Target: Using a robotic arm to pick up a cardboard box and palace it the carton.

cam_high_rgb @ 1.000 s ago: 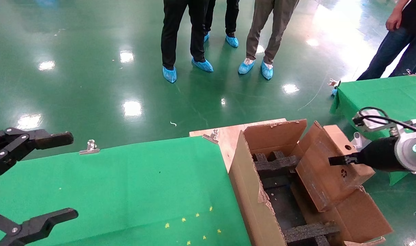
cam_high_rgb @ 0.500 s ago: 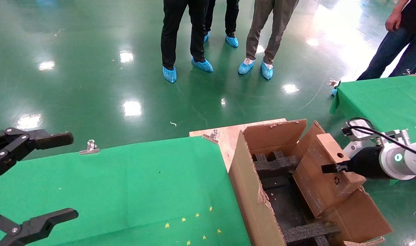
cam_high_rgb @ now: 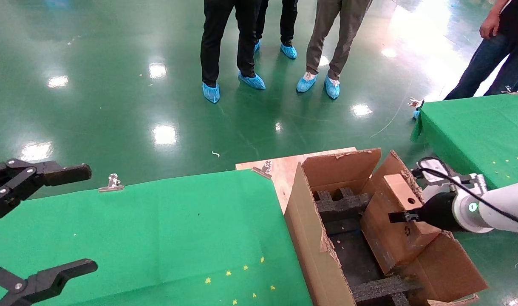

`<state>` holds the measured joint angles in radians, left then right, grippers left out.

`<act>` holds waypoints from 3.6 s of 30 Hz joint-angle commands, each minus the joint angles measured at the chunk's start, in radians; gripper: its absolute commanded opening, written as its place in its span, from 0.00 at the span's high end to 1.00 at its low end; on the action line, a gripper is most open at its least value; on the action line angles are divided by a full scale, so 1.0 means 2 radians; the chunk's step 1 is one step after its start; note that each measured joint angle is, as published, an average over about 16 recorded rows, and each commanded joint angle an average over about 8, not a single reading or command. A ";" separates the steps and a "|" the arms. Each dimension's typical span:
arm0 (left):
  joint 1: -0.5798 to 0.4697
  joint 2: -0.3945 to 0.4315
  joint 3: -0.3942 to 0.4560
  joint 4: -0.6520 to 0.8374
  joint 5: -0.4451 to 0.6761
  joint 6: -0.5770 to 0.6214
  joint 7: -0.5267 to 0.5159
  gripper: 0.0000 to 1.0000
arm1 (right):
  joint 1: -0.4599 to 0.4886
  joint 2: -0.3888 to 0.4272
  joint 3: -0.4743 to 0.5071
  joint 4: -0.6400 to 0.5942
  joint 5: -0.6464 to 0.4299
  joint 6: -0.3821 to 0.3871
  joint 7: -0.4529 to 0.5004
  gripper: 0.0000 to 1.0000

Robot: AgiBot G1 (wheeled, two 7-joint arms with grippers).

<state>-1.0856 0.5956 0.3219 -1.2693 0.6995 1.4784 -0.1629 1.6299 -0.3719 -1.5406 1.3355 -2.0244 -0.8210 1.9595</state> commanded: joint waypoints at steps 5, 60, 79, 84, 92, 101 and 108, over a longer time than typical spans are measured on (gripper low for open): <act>0.000 0.000 0.000 0.000 0.000 0.000 0.000 0.00 | -0.018 -0.011 -0.007 -0.008 -0.009 0.016 0.015 1.00; 0.000 0.000 0.001 0.000 -0.001 0.000 0.000 0.00 | -0.076 -0.078 -0.028 -0.135 0.059 0.068 -0.066 0.00; 0.000 0.000 0.001 0.000 -0.001 0.000 0.000 0.00 | -0.032 -0.066 -0.008 -0.109 0.047 0.070 -0.063 0.00; 0.000 0.000 0.001 0.000 -0.001 0.000 0.000 0.00 | 0.001 -0.063 0.012 -0.092 0.054 0.079 -0.064 0.00; 0.000 0.000 0.001 0.000 -0.001 0.000 0.001 0.00 | 0.048 -0.046 0.056 -0.035 0.136 0.094 -0.096 0.00; 0.000 0.000 0.001 0.000 -0.001 0.000 0.001 0.00 | 0.074 -0.025 0.104 -0.005 0.305 0.063 -0.161 0.00; 0.000 0.000 0.001 0.000 -0.001 -0.001 0.001 0.00 | 0.081 -0.019 0.118 -0.003 0.349 0.048 -0.175 0.00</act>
<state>-1.0858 0.5948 0.3239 -1.2684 0.6973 1.4774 -0.1616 1.7872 -0.4138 -1.3115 1.3269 -1.3481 -0.7181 1.6161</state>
